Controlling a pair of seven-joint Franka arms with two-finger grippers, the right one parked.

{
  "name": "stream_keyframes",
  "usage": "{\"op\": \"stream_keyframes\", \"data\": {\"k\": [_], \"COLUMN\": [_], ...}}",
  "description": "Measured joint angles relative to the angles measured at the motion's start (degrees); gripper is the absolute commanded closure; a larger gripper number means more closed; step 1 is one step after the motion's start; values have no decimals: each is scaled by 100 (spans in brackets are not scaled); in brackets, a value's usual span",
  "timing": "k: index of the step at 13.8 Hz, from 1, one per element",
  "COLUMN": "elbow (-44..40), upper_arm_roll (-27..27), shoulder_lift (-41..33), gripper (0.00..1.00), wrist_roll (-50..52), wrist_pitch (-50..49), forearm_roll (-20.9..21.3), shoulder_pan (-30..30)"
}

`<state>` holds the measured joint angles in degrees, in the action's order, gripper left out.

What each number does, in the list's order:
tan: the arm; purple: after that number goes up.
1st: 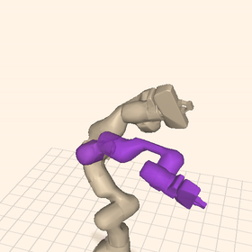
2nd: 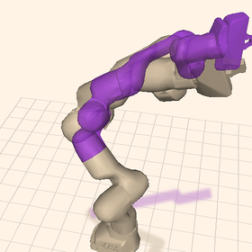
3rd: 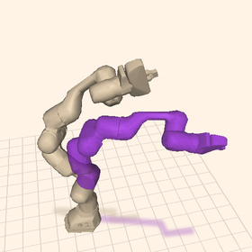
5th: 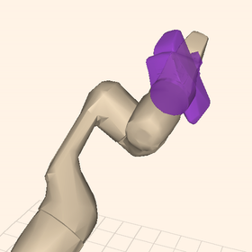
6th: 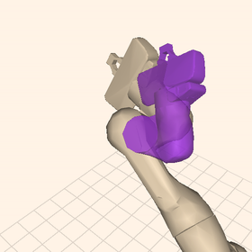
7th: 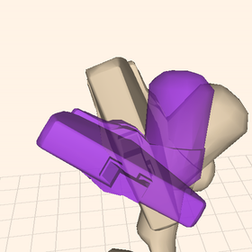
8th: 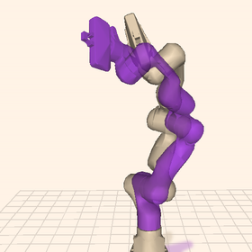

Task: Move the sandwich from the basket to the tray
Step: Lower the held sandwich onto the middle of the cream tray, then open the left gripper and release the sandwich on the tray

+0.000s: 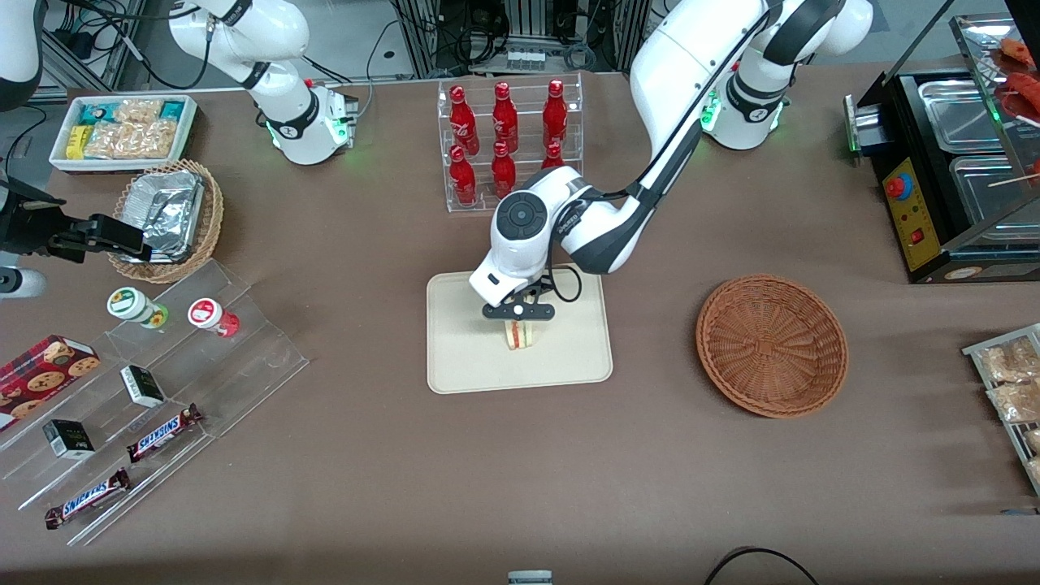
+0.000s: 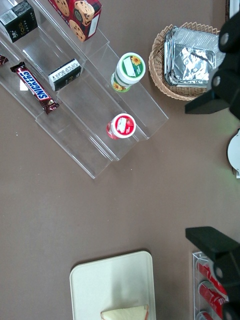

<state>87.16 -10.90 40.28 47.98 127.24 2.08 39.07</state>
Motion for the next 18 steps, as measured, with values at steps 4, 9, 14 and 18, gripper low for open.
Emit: {"op": "stream_keyframes", "data": {"k": [4,9,14,18], "elbow": [20,-83,-227,-228], "upper_arm_roll": [0,29,101,118], "shoulder_lift": [-3,-217,-1120,-1776], "gripper": [1,1,1,1], "wrist_roll": [0,17,55,47], "wrist_pitch": [-5,-313,-1321,-2027], "forearm_roll": [0,0,-7,-68], "shoulder_pan": [19,3,-324,-877]}}
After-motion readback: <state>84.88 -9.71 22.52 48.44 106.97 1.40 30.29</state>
